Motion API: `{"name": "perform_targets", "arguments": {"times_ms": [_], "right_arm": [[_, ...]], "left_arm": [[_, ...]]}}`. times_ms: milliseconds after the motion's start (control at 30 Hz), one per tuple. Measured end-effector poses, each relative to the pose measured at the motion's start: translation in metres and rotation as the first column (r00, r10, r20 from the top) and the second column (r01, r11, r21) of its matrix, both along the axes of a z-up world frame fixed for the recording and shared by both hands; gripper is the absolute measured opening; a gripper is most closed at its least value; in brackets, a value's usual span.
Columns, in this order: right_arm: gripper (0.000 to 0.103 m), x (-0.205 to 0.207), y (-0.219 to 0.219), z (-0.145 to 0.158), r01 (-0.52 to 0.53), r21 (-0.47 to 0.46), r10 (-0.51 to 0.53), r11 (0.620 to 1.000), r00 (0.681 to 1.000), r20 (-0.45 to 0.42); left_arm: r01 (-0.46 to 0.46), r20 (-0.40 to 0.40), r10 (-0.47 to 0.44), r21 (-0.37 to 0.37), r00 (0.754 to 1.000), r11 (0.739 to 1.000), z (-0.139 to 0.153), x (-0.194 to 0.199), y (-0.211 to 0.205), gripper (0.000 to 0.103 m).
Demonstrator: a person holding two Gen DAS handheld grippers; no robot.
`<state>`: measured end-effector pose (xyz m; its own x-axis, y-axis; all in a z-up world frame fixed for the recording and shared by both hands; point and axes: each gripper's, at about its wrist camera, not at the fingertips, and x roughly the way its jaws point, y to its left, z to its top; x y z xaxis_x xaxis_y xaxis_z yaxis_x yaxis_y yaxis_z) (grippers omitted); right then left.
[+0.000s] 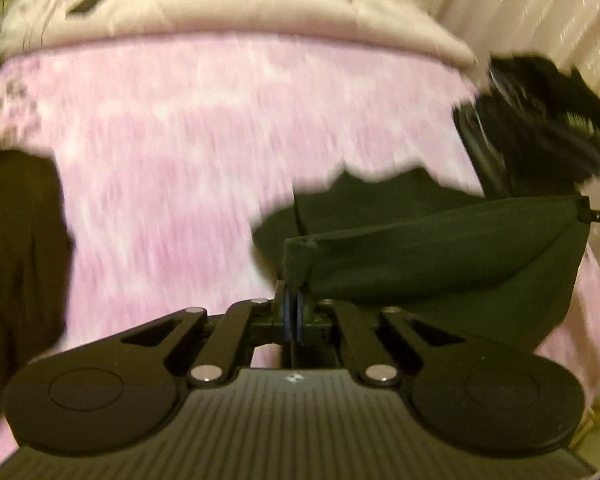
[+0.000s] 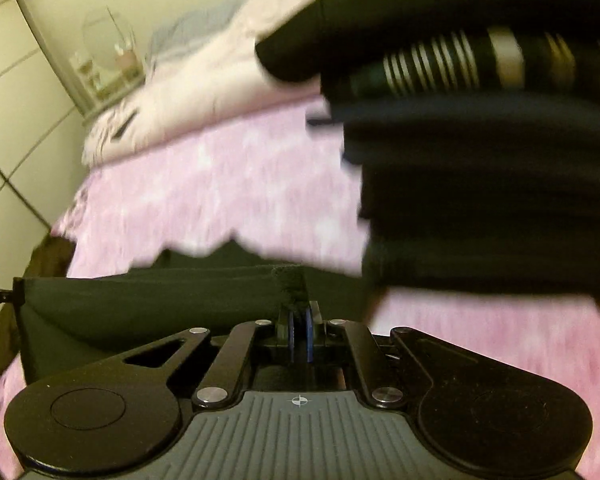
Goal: Fold clothes
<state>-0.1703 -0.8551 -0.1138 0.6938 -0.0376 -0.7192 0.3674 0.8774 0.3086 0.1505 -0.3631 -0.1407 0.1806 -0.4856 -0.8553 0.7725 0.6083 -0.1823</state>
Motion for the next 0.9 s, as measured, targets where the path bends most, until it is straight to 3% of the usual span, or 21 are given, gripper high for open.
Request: {"name": "perform_targets", "arguments": {"times_ms": [133,200,233,267,367,467,533,600,633,700,733,767,833,867,900], "right_arm": [[0.004,0.056,-0.018,-0.030,0.032,-0.081,-0.032,0.996,0.999,0.003],[0.035,0.075,-0.013,-0.050,0.029,-0.146,-0.036,0.989,0.998,-0.045],[0.074,0.082,-0.009,-0.060,0.025,-0.183,-0.038,0.983,0.997,-0.070],[0.081,0.086,-0.004,-0.067,0.021,-0.208,-0.039,0.978,0.996,-0.084],[0.081,0.073,0.009,-0.068,0.014,-0.195,-0.029,0.981,0.997,-0.077],[0.081,0.047,0.028,-0.064,-0.016,-0.149,-0.001,0.989,0.994,-0.108],[0.081,0.027,0.045,-0.061,-0.060,-0.146,0.039,0.988,0.989,-0.141],[0.081,0.008,0.076,-0.060,-0.175,-0.195,0.135,0.965,0.971,-0.199],[0.081,-0.002,0.094,-0.062,-0.250,-0.227,0.196,0.941,0.952,-0.236],[0.081,-0.020,0.131,-0.072,-0.422,-0.287,0.329,0.860,0.888,-0.322],[0.081,-0.028,0.148,-0.078,-0.499,-0.310,0.383,0.809,0.848,-0.366],[0.081,-0.035,0.163,-0.086,-0.561,-0.332,0.423,0.758,0.811,-0.405],[0.081,-0.044,0.187,-0.104,-0.658,-0.369,0.477,0.657,0.742,-0.471],[0.069,-0.048,0.195,-0.111,-0.685,-0.386,0.492,0.618,0.720,-0.489],[0.059,-0.050,0.201,-0.119,-0.709,-0.402,0.500,0.579,0.699,-0.511]], "left_arm": [[-0.016,0.044,0.014,0.042,0.999,0.999,-0.022,0.044,-0.050,0.002],[-0.024,0.065,0.020,0.062,0.998,0.998,-0.032,0.067,-0.075,0.006],[-0.031,0.073,0.026,0.076,0.997,0.997,-0.040,0.076,-0.086,0.007],[-0.047,0.063,0.040,0.103,0.997,0.994,-0.053,0.076,-0.088,0.007],[-0.061,0.056,0.055,0.117,0.997,0.991,-0.071,0.061,-0.077,0.009],[-0.025,0.052,0.019,0.116,0.998,0.993,-0.071,0.030,-0.057,0.013],[0.051,0.076,-0.061,0.131,0.995,0.990,-0.065,0.001,-0.040,0.015],[0.158,0.124,-0.179,0.163,0.976,0.974,-0.058,-0.034,-0.026,0.017],[0.225,0.152,-0.254,0.183,0.955,0.957,-0.055,-0.054,-0.021,0.021],[0.390,0.212,-0.439,0.234,0.873,0.890,-0.053,-0.102,-0.008,0.032],[0.459,0.242,-0.522,0.271,0.818,0.846,-0.056,-0.123,-0.002,0.043],[0.520,0.269,-0.598,0.311,0.755,0.796,-0.060,-0.144,0.004,0.049],[0.588,0.309,-0.713,0.410,0.630,0.697,-0.078,-0.174,0.014,0.051],[0.607,0.320,-0.757,0.458,0.569,0.649,-0.088,-0.186,0.018,0.051],[0.610,0.328,-0.780,0.491,0.532,0.622,-0.098,-0.192,0.019,0.051]]}}
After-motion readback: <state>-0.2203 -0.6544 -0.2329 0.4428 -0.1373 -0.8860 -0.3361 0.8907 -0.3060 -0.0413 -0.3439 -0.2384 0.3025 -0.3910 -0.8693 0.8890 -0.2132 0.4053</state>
